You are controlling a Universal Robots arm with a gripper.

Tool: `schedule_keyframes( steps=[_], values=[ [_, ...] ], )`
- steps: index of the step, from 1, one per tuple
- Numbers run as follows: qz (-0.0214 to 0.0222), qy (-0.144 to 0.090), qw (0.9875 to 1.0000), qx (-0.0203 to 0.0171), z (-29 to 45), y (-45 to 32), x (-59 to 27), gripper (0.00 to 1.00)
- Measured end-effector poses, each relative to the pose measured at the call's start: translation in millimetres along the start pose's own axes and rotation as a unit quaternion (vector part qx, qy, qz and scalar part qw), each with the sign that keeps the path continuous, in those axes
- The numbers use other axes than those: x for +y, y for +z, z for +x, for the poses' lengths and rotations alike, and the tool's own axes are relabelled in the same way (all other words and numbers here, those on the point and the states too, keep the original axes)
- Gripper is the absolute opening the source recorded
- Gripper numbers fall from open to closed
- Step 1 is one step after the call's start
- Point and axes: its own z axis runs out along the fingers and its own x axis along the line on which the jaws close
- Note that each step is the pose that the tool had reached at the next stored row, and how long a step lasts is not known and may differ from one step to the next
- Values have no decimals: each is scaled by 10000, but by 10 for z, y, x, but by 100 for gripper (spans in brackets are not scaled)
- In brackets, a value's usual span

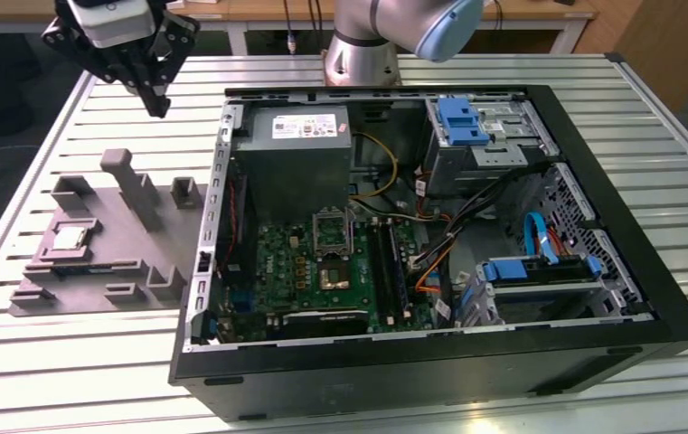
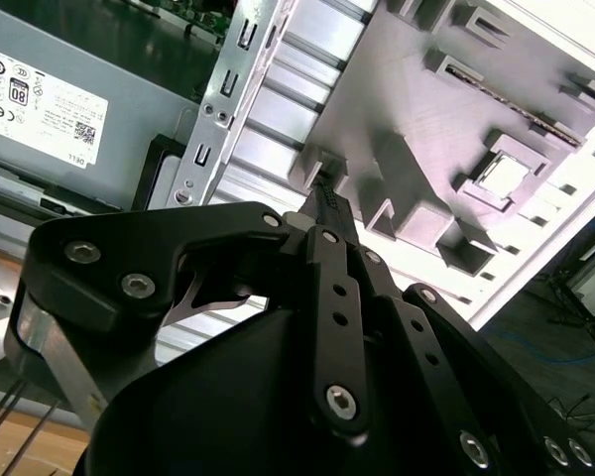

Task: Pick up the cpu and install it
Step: 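Reach for the cpu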

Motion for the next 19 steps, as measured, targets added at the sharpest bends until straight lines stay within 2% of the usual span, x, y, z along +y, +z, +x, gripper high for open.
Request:
schedule_keyframes(
  steps=[19],
  values=[
    [0, 0, 10000, 0, 68, 3, -5, 11]
  ],
)
